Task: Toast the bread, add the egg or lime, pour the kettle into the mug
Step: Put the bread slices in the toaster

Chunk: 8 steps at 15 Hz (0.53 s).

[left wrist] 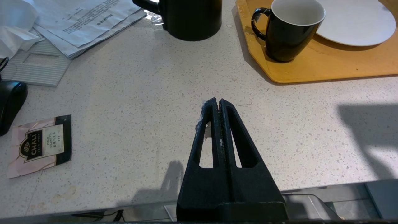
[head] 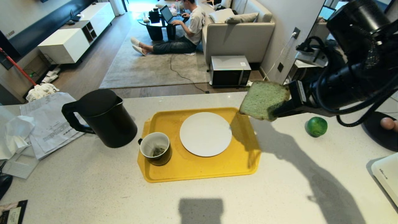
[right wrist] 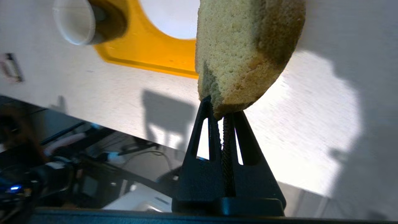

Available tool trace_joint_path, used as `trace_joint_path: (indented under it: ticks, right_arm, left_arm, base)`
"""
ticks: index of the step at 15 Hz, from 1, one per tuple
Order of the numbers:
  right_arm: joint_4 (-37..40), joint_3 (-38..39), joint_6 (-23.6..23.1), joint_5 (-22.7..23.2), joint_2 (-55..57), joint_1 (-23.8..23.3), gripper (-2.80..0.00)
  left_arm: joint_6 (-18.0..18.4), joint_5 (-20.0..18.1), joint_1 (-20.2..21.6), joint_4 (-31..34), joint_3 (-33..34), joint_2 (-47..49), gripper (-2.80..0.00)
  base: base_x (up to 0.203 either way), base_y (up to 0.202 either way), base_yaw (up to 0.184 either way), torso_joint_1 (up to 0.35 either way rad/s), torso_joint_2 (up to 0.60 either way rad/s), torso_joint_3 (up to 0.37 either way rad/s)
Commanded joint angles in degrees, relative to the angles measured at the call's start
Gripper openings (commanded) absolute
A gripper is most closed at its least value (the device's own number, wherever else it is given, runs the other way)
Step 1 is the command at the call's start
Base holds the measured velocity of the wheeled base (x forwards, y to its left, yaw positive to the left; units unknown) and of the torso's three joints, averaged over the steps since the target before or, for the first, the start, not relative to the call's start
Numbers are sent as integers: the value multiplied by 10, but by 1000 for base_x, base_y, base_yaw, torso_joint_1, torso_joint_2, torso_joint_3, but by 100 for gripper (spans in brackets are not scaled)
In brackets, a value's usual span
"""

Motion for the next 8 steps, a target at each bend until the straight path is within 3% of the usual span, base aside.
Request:
trace_joint_path:
  ticks: [1, 8]
  right_arm:
    - [39, 11, -25, -50, -53, -9, -280]
    - [55, 135, -226, -104, -139, -127, -280]
  left_arm:
    - [0, 0, 0, 0, 1, 0, -280]
    - [0, 0, 0, 0, 1, 0, -280]
  base:
    - [0, 0, 0, 0, 0, 0]
    - [0, 0, 0, 0, 0, 0]
